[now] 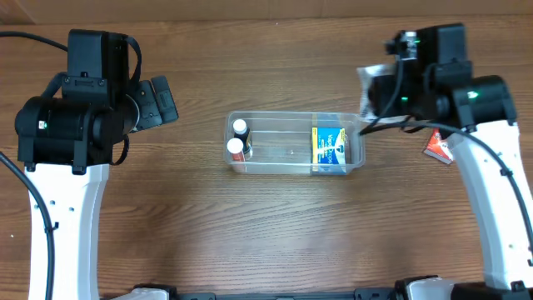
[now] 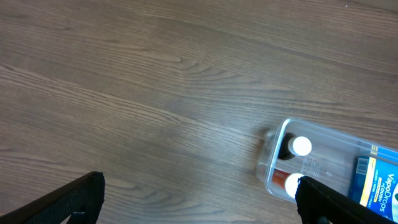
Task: Pack container
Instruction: 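Lower the white packet into the container beside the VapoDrops box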
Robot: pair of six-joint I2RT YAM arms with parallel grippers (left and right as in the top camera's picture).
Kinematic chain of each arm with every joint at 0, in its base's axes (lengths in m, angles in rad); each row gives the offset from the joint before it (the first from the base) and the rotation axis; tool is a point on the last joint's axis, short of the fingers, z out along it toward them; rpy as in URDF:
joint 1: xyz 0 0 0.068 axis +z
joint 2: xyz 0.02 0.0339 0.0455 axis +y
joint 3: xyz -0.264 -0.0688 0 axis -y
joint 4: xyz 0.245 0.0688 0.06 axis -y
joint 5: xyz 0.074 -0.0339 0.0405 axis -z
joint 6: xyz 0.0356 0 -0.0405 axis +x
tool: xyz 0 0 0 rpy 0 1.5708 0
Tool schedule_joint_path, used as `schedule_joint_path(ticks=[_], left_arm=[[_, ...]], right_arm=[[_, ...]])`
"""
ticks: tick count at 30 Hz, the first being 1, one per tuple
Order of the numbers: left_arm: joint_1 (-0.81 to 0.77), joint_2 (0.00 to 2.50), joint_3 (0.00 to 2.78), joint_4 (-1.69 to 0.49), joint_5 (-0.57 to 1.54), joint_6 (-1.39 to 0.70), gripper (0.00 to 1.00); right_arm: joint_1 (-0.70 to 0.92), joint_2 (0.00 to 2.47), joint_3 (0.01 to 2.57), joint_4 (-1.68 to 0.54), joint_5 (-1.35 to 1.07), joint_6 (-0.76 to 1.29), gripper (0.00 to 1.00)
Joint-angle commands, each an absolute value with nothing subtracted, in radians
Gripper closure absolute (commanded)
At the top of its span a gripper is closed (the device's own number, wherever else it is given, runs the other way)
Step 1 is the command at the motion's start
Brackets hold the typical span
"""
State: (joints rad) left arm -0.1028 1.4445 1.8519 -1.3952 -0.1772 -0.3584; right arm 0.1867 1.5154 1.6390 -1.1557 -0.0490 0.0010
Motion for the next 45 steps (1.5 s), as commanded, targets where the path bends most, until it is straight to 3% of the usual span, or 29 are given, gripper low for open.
schedule_joint_path(ticks=[1, 14, 34, 45], left_arm=[[-0.098, 1.449, 1.847, -1.391, -0.193, -0.336, 0.0], [-0.098, 1.449, 1.848, -1.406, -0.191, -0.336, 0.0], [-0.098, 1.449, 1.847, -1.41, -0.195, -0.336, 0.0], [-0.097, 1.449, 1.847, -1.41, -0.196, -0.324, 0.0]], right_arm=[[0.294, 1.51, 1.655, -1.138, -0.054, 0.171, 0.53], [0.46, 1.771, 1.644, -1.133, -0.056, 0.376, 0.53], [0.507, 2.011, 1.643, -1.139, -0.099, 0.374, 0.52], [0.511, 2.026, 1.643, -1.127, -0.068, 0.374, 0.45]])
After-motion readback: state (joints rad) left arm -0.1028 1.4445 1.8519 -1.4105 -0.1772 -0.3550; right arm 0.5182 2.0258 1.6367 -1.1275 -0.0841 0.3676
